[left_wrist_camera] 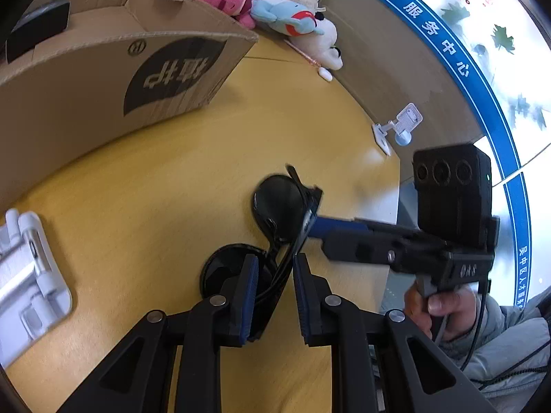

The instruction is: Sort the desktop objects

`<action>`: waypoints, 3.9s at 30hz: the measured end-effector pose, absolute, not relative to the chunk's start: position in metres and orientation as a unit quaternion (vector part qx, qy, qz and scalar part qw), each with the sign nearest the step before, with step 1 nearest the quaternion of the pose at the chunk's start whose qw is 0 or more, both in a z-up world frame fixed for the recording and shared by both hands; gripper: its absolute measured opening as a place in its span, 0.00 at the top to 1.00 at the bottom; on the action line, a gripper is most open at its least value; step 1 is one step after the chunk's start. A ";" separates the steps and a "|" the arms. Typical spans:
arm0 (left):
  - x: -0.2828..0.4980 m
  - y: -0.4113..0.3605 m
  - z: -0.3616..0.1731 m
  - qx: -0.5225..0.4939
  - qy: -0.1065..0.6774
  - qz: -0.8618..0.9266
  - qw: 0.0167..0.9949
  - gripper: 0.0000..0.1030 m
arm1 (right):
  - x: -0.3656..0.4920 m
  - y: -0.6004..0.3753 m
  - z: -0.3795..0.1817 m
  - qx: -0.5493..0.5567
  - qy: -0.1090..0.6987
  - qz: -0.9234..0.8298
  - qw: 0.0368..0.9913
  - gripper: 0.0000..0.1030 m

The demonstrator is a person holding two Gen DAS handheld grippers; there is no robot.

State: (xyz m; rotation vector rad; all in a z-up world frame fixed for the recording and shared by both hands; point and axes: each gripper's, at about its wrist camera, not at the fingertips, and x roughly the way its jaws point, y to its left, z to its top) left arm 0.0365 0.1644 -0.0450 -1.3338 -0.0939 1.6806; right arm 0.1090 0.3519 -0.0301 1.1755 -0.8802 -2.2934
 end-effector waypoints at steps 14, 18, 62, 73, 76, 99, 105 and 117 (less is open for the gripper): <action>0.046 0.157 -0.057 -0.560 -0.063 0.669 0.486 0.81 | 0.085 0.329 -0.035 0.439 -0.276 -0.822 0.234 0.82; 0.048 0.159 -0.056 -0.558 -0.070 0.661 0.497 0.81 | 0.080 0.325 -0.035 0.437 -0.275 -0.821 0.242 0.85; -0.107 0.115 0.113 -0.397 -0.075 0.800 0.444 0.95 | -0.101 0.265 0.155 0.295 -0.140 -0.874 0.360 0.92; -0.257 0.148 0.069 -0.478 -0.140 0.754 0.428 0.95 | -0.245 0.294 0.114 0.372 -0.163 -0.855 0.322 0.92; -0.289 0.158 0.039 -0.518 -0.157 0.731 0.415 0.95 | -0.278 0.301 0.082 0.410 -0.187 -0.839 0.306 0.92; -0.322 0.178 -0.033 -0.614 -0.169 0.696 0.332 0.72 | -0.314 0.289 0.000 0.517 -0.134 -0.825 0.186 0.79; -0.286 0.152 0.024 -0.548 -0.131 0.775 0.287 0.48 | -0.269 0.296 0.059 0.444 -0.094 -0.876 0.165 0.37; -0.094 0.076 0.152 -0.236 -0.007 0.956 0.172 0.00 | -0.088 0.251 0.110 0.303 0.005 -0.949 0.091 0.19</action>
